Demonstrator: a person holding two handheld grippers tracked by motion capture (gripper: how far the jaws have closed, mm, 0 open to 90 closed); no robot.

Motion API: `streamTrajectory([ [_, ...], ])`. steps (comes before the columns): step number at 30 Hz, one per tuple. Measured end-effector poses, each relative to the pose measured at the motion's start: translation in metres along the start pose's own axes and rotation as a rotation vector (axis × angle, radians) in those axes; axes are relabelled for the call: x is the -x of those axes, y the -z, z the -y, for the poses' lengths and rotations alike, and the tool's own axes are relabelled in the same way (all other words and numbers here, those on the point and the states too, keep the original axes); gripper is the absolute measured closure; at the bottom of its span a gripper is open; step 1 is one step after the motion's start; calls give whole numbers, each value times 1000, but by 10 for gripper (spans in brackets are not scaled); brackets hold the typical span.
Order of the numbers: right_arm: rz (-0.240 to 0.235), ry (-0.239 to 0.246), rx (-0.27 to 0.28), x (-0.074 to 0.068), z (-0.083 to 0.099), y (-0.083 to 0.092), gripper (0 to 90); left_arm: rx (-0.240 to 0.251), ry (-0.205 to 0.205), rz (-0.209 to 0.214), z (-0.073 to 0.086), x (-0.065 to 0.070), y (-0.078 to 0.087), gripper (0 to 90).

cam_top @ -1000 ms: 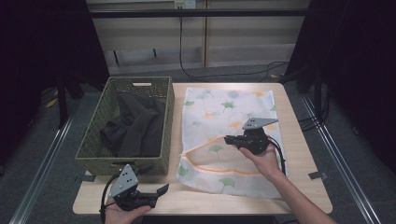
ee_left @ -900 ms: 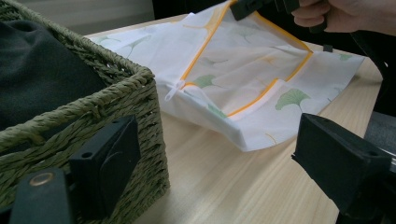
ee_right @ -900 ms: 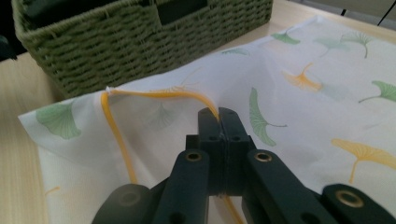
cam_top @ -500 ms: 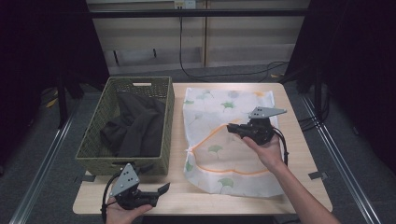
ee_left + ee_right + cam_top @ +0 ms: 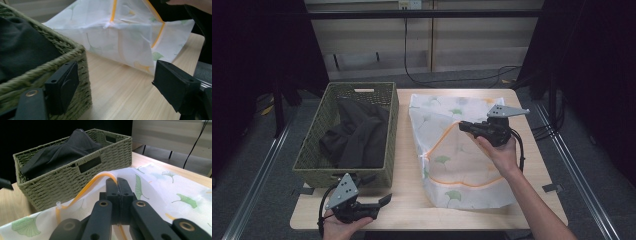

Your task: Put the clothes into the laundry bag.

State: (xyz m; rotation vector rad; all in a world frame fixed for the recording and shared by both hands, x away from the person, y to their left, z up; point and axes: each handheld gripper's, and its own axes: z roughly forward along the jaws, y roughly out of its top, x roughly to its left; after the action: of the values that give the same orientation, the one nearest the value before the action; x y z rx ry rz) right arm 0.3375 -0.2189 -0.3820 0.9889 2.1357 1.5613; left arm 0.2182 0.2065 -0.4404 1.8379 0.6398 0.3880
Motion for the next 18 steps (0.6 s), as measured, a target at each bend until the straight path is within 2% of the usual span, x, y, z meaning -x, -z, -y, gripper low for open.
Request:
streamTrajectory([
  [1,3,7,-14,-1,1,-2,900,8,-16,-8,-3,-1,4,201],
  [3,0,12,-17,-1,2,-3,900,15,-19,-24,-9,-5,8,201],
  [4,2,13,-22,-2,2,-4,900,26,-27,-52,-16,-10,13,199],
  [6,0,10,-24,-2,3,-4,900,18,-14,-57,-20,-13,15,185],
  [7,0,10,-24,-2,3,-4,900,-9,0,-53,-26,-17,15,185],
  [8,-1,12,-28,-2,3,-5,900,-16,2,-55,-31,-22,15,163],
  [9,0,14,-31,-2,4,-5,900,12,-5,-96,-34,-25,17,164],
  [10,-2,19,-35,-3,4,-6,900,5,18,-121,-43,-32,17,139],
  [11,-2,19,-35,-3,4,-6,900,5,18,-121,-43,-32,17,128],
  [12,-2,19,-36,-3,4,-6,900,16,11,-96,-47,-35,17,128],
  [14,-2,19,-37,-2,5,-6,900,-9,-32,-121,-57,-39,15,144],
  [15,-2,18,-40,-2,5,-6,900,-21,-27,-127,-61,-43,14,140],
  [16,-1,18,-43,-2,6,-6,900,-27,11,-100,-68,-55,12,134],
  [17,-1,18,-43,-2,6,-6,900,-27,11,-100,-68,-55,12,130],
  [18,-5,16,-44,-2,6,-7,900,-34,15,-95,-72,-61,12,130],
])
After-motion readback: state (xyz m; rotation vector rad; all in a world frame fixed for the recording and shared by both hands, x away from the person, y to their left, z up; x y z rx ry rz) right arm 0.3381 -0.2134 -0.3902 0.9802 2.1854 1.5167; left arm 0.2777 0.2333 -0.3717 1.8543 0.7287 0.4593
